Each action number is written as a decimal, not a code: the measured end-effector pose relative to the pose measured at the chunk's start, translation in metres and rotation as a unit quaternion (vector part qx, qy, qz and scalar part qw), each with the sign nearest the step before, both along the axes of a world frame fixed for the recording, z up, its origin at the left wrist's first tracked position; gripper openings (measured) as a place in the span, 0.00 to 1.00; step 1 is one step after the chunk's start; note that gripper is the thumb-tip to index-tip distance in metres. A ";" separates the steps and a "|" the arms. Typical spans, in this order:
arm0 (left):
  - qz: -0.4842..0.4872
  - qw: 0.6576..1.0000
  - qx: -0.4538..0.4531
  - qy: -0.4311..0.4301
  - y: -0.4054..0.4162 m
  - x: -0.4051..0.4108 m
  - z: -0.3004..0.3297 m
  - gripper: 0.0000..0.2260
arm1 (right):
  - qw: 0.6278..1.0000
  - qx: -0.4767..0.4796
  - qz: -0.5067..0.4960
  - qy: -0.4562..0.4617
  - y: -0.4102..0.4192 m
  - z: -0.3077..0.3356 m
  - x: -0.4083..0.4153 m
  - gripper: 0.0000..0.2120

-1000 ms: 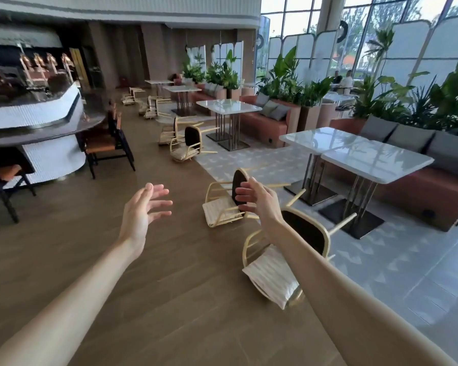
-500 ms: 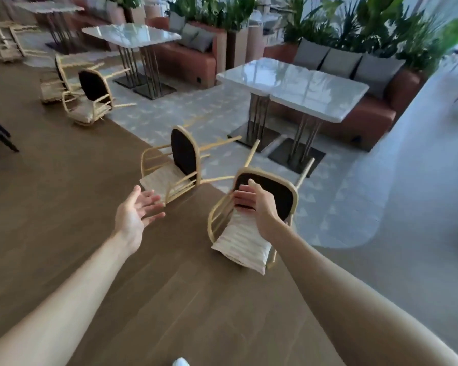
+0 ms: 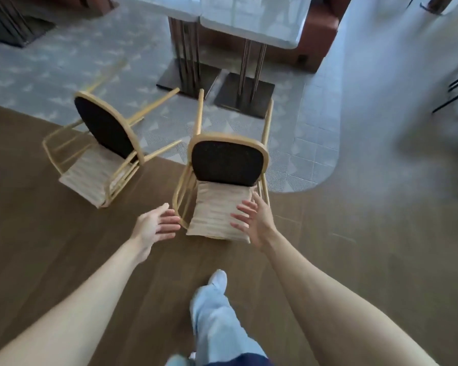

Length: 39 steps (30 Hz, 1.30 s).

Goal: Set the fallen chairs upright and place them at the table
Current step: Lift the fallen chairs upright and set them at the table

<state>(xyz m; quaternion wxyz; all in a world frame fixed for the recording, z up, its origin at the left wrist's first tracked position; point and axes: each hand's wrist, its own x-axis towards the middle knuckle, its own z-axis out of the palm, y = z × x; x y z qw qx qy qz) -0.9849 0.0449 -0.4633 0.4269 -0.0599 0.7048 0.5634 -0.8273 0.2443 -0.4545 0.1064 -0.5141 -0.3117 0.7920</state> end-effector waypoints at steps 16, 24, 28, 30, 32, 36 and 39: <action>0.166 0.929 -0.063 -0.324 0.102 -0.069 -0.362 0.44 | 0.963 -0.168 -0.159 -0.141 -0.001 -0.377 -0.095 0.38; 0.179 0.931 -0.064 -0.312 0.110 -0.063 -0.645 0.52 | 0.958 -0.156 -0.210 -0.116 0.014 -0.657 -0.111 0.61; 0.188 0.941 -0.040 -0.279 0.125 -0.066 -0.724 0.56 | 0.965 -0.128 -0.189 -0.129 0.036 -0.734 -0.094 0.57; 0.193 0.945 -0.014 -0.265 0.134 -0.066 -0.748 0.53 | 0.973 -0.110 -0.163 -0.122 0.046 -0.757 -0.085 0.50; 0.189 0.950 0.014 -0.249 0.141 -0.068 -0.764 0.47 | 0.974 -0.103 -0.179 -0.088 0.054 -0.772 -0.080 0.49; 0.179 0.953 0.069 -0.235 0.145 -0.069 -0.789 0.32 | 0.967 -0.096 -0.236 -0.004 0.065 -0.795 -0.074 0.37; 0.174 0.948 0.110 -0.244 0.140 -0.069 -0.794 0.33 | 0.956 -0.121 -0.266 0.027 0.064 -0.793 -0.076 0.43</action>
